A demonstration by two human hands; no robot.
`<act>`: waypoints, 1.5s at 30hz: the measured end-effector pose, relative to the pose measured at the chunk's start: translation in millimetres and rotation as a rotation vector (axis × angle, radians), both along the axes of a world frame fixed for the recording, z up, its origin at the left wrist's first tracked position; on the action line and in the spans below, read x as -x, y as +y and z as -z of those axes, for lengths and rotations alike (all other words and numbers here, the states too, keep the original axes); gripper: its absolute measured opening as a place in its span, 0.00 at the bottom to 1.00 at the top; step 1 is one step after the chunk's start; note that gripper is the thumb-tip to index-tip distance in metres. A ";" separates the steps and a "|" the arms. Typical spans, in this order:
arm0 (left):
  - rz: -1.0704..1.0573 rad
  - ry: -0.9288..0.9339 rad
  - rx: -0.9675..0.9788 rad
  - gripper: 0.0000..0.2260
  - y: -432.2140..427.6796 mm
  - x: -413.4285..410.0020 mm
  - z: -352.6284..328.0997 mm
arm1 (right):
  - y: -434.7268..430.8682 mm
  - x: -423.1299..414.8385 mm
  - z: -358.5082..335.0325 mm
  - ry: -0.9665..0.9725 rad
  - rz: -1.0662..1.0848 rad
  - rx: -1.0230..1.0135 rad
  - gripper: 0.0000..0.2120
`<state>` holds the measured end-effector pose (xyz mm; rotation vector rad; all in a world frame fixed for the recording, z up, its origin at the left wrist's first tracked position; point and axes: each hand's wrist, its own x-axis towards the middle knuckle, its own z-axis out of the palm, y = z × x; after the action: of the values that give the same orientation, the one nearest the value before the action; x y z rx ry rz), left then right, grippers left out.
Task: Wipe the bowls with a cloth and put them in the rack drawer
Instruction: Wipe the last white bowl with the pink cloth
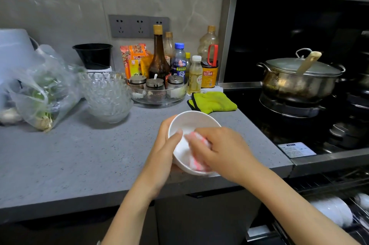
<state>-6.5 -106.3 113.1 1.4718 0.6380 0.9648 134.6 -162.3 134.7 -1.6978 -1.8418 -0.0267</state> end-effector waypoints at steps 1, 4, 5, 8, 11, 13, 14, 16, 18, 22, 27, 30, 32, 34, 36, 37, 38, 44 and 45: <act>-0.028 -0.029 0.028 0.12 0.1 -1.3 3.0 | 0.3 3.9 -1.2 -0.130 0.011 0.014 0.19; -0.082 -0.063 0.062 0.12 -0.3 -3.8 9.4 | -0.7 7.3 -8.8 -0.152 -0.075 0.064 0.15; -0.093 -0.071 0.070 0.12 -0.7 -4.4 10.2 | -0.2 5.0 -8.6 -0.145 -0.112 0.063 0.19; -0.154 -0.124 0.098 0.13 0.8 -5.0 10.9 | -7.7 -0.7 -9.8 -0.280 -0.174 0.077 0.27; -0.214 -0.188 0.090 0.12 3.5 -5.3 10.7 | -16.0 -5.1 -3.7 -0.466 -0.173 0.016 0.25; -0.270 -0.223 0.075 0.12 3.0 -6.9 12.5 | -17.9 -4.3 5.0 -0.540 -0.167 -0.050 0.22; -0.298 -0.238 0.076 0.12 1.8 -8.5 13.9 | -17.8 -1.4 10.9 -0.569 -0.158 -0.093 0.21; -0.320 -0.263 0.100 0.13 -1.4 -13.6 17.9 | -17.9 11.9 20.5 -0.593 -0.135 -0.146 0.19; -0.316 -0.293 0.143 0.12 -5.1 -18.4 19.2 | -17.7 25.7 29.0 -0.594 -0.089 -0.178 0.16; -0.258 -0.317 0.096 0.11 -6.3 -15.0 12.3 | -16.9 20.9 36.9 -0.631 -0.050 -0.202 0.36; -0.168 -0.319 0.096 0.11 -11.2 -13.7 7.6 | -18.5 4.1 33.6 -0.744 -0.054 -0.288 0.31; -0.172 -0.348 0.296 0.09 -22.4 -27.1 15.2 | -14.6 16.0 37.6 -0.618 0.033 -0.271 0.32; -0.227 -0.334 0.362 0.09 -24.1 -30.9 19.5 | -12.9 20.9 43.2 -0.571 0.030 -0.281 0.33; -0.262 -0.298 0.344 0.09 -19.9 -24.7 16.9 | -13.1 12.8 49.0 -0.648 -0.067 -0.341 0.28; -0.262 -0.275 0.297 0.11 -11.2 -14.6 13.9 | -12.7 -0.9 49.9 -0.766 -0.132 -0.382 0.23; -0.258 -0.262 0.279 0.13 -8.5 -11.0 12.7 | -11.5 -6.3 49.0 -0.799 -0.140 -0.386 0.21; -0.255 -0.258 0.269 0.15 -7.0 -9.6 13.0 | -9.5 -9.6 48.0 -0.812 -0.138 -0.395 0.21; -0.296 -0.370 0.330 0.11 -14.9 -21.5 19.7 | -2.6 20.7 47.8 -0.598 -0.050 -0.435 0.26; -0.299 -0.355 0.333 0.11 -12.4 -18.5 19.7 | -3.4 21.3 50.2 -0.606 -0.064 -0.439 0.26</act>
<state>12.0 -118.7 93.4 0.8984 0.7259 1.2479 113.2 -165.7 84.6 -1.3994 -2.0993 -0.9387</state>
